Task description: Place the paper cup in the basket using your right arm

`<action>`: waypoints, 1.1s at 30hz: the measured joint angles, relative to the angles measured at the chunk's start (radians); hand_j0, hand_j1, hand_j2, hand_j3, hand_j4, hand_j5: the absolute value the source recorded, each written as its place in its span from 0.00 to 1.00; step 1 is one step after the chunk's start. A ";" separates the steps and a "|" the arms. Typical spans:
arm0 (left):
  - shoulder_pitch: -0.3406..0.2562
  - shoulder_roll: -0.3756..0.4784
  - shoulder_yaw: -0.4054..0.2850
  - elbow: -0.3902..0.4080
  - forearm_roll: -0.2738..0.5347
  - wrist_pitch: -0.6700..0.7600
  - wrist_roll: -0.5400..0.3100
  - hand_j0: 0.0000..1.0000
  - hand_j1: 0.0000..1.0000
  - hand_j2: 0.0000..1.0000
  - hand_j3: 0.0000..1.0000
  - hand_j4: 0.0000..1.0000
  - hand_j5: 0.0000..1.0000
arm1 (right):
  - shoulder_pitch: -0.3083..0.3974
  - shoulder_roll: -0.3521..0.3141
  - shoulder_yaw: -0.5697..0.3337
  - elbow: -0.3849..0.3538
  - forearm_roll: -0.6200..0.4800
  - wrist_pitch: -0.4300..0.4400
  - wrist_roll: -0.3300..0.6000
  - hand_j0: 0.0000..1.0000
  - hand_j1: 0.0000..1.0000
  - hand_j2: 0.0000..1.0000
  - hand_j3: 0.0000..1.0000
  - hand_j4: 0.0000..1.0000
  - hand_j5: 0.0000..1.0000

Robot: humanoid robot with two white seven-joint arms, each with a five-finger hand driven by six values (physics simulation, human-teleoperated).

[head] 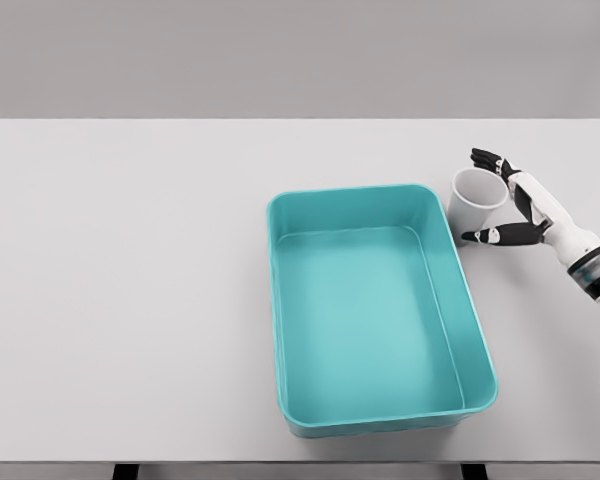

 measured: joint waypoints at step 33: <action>0.002 0.000 0.000 0.000 0.000 0.000 0.000 1.00 1.00 1.00 1.00 1.00 1.00 | -0.037 -0.011 -0.001 -0.004 0.007 -0.001 0.002 0.54 0.54 0.54 0.54 0.54 0.54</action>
